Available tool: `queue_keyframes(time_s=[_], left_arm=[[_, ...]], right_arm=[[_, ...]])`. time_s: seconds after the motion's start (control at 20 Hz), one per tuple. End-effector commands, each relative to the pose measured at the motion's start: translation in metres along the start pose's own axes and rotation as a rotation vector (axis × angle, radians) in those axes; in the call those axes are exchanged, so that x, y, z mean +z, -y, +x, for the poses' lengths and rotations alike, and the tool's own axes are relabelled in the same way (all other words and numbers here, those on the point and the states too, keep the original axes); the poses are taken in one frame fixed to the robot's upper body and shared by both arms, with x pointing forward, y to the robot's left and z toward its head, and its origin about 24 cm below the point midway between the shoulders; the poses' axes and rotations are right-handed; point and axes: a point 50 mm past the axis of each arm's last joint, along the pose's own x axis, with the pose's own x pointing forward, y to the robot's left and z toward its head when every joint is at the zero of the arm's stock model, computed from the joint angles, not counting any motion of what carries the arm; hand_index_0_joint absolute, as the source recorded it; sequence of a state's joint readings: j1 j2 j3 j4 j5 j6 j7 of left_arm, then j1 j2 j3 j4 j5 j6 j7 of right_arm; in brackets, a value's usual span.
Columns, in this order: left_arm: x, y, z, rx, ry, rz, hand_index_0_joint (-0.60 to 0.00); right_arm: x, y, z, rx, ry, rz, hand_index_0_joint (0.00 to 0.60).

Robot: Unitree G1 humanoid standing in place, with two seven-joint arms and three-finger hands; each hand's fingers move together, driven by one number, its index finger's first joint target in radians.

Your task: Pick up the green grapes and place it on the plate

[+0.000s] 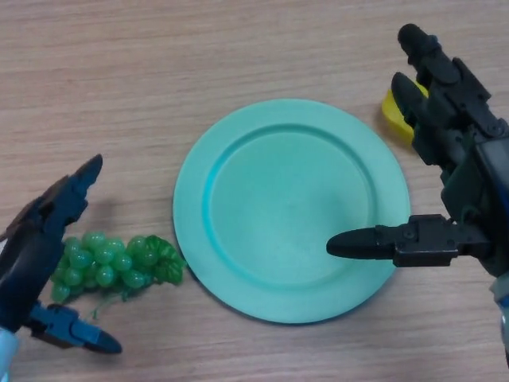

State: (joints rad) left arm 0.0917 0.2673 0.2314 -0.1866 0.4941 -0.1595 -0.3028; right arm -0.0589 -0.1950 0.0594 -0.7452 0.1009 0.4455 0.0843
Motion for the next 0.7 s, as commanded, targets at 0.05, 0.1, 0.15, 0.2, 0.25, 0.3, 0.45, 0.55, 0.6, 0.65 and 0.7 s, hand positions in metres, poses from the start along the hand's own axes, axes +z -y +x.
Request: queue_keyframes(time_s=[0.05, 0.1, 0.15, 0.2, 0.25, 0.3, 0.45, 0.55, 0.6, 0.65, 0.7], left_arm=[[0.006, -0.022, 0.0, 0.132, 0.074, 0.008, -0.05], [0.005, -0.021, 0.0, 0.126, 0.072, 0.002, -0.2], [0.004, -0.019, 0.001, 0.123, 0.069, -0.001, -0.3], [0.001, -0.015, 0.002, 0.12, 0.059, 0.001, -0.449], [-0.002, -0.009, 0.003, 0.117, 0.051, 0.018, -0.549], [-0.005, -0.002, 0.005, 0.093, 0.048, 0.074, -0.6], [-0.008, 0.004, 0.002, 0.056, 0.045, 0.132, -0.6], [-0.011, 0.005, -0.001, 0.052, 0.043, 0.147, -0.6], [-0.014, 0.002, -0.002, 0.081, 0.039, 0.154, -0.6], [-0.014, 0.002, -0.002, 0.096, 0.038, 0.162, -0.6], [-0.016, 0.001, -0.004, 0.122, 0.039, 0.17, -0.6]], right_arm=[[0.029, 0.007, -0.003, -0.03, 0.192, -0.034, 0.0], [0.029, 0.008, -0.003, -0.03, 0.193, -0.034, 0.0], [0.029, 0.008, -0.003, -0.031, 0.194, -0.034, 0.0], [0.031, 0.01, -0.004, -0.036, 0.2, -0.04, 0.0], [0.033, 0.012, -0.005, -0.043, 0.207, -0.046, 0.0], [0.035, 0.013, -0.006, -0.049, 0.21, -0.065, 0.0], [0.035, 0.013, -0.009, -0.046, 0.204, -0.054, 0.0], [0.037, 0.013, -0.01, -0.041, 0.207, -0.049, 0.0], [0.038, 0.013, -0.009, -0.041, 0.211, -0.049, 0.0], [0.038, 0.012, -0.01, -0.041, 0.212, -0.049, 0.0], [0.037, 0.012, -0.01, -0.039, 0.21, -0.051, 0.0]])
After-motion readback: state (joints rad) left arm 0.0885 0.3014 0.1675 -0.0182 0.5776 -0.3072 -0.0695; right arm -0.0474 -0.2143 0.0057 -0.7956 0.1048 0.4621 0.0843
